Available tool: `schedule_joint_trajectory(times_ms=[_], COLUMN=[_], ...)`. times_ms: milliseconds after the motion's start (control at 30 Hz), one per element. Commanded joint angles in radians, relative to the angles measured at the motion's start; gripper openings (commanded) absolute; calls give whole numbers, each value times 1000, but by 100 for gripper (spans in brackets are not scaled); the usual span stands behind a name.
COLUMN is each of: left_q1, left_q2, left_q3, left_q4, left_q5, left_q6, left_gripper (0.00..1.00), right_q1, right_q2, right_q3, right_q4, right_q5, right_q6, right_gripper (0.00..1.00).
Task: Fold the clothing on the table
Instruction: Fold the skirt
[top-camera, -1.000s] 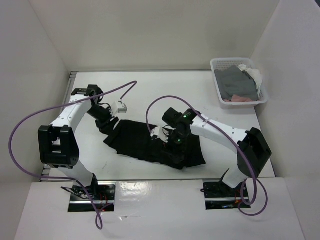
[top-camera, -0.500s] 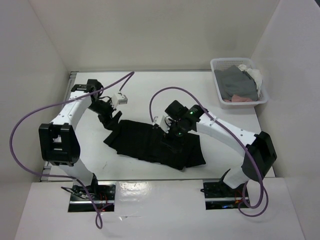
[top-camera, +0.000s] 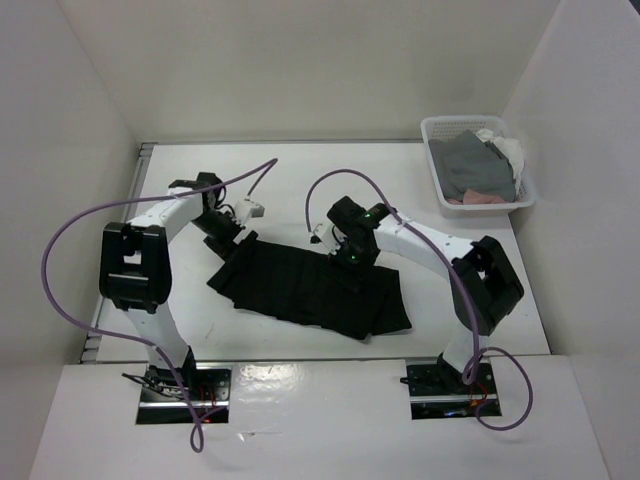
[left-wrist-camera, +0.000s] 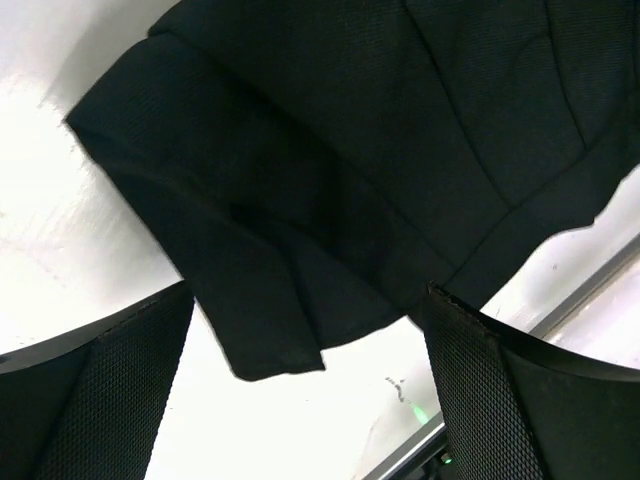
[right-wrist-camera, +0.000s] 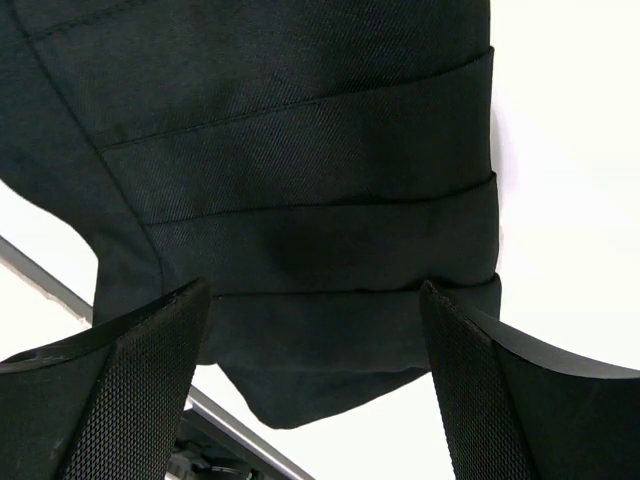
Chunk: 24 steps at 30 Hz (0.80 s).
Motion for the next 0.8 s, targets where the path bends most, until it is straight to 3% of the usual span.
schedule_joint_trajectory(times_ms=[0, 200, 467, 767], left_q1=[-33, -102, -194, -240], left_q2=[6, -14, -36, -7], left_q3=[-13, -60, -145, -180], left_q4=[53, 115, 218, 277], left_q5=[-67, -103, -257, -328], left_q6=[-81, -158, -268, -350], left_gripper=[100, 100, 100, 100], right_q1=[-2, -25, -56, -56], right_q2=[30, 81, 151, 225], right_q3=[45, 65, 65, 65], right_q4=[42, 42, 32, 43], right_q5=[24, 34, 45, 148], right_q6=[28, 71, 103, 157], right_gripper=[89, 89, 90, 98])
